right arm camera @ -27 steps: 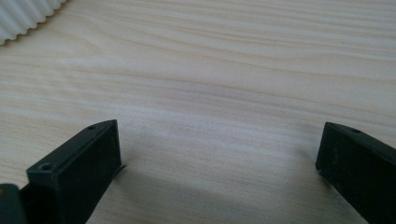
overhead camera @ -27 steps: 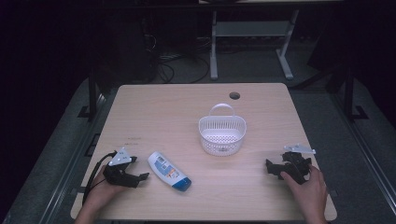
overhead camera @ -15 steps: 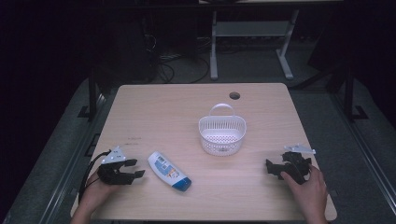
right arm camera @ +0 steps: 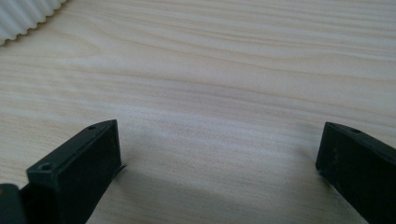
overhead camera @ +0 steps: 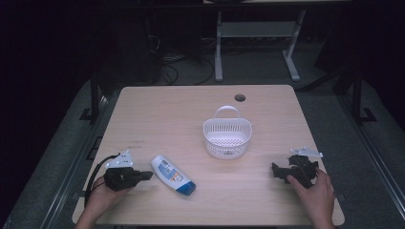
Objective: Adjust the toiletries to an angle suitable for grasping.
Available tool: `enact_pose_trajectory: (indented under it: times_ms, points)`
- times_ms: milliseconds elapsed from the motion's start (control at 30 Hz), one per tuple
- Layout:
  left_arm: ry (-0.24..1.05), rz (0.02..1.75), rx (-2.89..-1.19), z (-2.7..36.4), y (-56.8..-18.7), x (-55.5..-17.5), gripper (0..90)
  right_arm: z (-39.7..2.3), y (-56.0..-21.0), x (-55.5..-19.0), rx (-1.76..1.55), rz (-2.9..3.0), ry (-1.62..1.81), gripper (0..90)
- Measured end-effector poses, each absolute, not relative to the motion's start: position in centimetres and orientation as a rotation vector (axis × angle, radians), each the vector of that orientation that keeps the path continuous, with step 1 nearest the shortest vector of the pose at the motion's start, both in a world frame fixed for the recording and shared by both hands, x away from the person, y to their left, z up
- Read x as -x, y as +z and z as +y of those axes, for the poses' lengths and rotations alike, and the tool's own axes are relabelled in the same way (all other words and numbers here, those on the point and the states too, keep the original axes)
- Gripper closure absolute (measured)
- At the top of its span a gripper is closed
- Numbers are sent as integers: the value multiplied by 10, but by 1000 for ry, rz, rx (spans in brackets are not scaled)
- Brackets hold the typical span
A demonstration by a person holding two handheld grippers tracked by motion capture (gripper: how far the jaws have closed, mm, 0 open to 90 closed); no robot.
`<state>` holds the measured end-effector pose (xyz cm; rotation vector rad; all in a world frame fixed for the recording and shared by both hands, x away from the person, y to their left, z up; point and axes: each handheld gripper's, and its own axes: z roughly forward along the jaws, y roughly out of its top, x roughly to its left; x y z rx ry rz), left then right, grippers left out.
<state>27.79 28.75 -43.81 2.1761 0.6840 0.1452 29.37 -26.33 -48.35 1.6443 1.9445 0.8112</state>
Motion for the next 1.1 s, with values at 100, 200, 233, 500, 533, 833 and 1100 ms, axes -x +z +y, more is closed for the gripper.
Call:
enact_pose_trajectory:
  times_ms: [100,200,233,500,533,833,1100]
  points:
    - [138,659,-2176,280,-436,-275,900,-263,-483,-294,-1644,1945,810,0]
    - [116,628,-2176,272,-436,-275,900,-263,-484,-294,-1645,1945,811,0]
    - [109,616,-2183,268,-436,-275,900,-263,-483,-294,-1645,1945,810,0]
    - [80,546,-2228,243,-442,-272,900,-263,-484,-294,-1644,1945,811,0]
    - [78,539,-2233,241,-442,-272,900,-263,-484,-294,-1645,1945,810,0]
    - [54,517,-2243,230,-447,-274,900,-263,-483,-294,-1645,1945,810,0]
    - [61,512,-2249,218,-449,-281,900,-263,-484,-294,-1645,1945,811,0]
